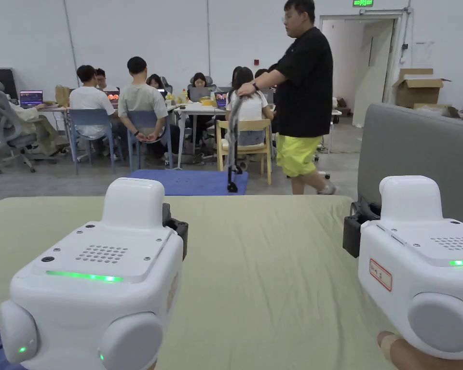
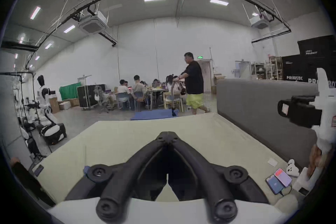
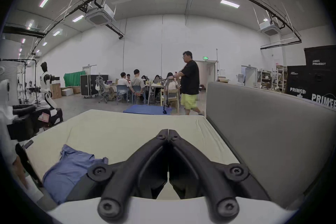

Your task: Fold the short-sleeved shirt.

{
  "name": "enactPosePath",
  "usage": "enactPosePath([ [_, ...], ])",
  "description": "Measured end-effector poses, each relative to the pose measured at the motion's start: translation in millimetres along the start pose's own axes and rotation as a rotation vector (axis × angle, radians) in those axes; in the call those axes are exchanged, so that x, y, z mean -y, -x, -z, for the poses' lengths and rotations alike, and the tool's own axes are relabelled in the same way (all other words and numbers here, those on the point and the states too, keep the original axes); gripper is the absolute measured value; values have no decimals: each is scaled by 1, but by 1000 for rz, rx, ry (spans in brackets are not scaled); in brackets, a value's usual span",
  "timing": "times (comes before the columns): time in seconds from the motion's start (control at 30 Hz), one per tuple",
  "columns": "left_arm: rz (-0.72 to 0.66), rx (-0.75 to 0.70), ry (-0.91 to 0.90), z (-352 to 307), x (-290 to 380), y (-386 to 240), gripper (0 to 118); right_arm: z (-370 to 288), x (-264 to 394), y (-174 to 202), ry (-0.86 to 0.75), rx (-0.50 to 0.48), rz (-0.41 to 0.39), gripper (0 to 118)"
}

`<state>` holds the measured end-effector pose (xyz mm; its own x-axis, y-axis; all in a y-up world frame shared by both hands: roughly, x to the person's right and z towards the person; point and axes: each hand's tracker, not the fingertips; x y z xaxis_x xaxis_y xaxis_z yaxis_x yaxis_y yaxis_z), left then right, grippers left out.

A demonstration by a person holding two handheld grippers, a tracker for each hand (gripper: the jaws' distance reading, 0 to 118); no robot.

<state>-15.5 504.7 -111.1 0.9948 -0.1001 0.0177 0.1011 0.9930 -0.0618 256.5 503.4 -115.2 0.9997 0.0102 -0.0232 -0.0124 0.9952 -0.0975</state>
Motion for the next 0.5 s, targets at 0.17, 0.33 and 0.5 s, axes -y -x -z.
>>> enactPosePath([
  [0.17,-49,-46,50,-3,4,41,0,18,2,17,58,-3,-12,2],
  [0.33,-62,-248,163,-31,21,119,0,51,10,120,160,-331,-46,2],
  [0.5,-90,-443,261,-61,43,184,0,55,35,235,212,-650,-104,2],
])
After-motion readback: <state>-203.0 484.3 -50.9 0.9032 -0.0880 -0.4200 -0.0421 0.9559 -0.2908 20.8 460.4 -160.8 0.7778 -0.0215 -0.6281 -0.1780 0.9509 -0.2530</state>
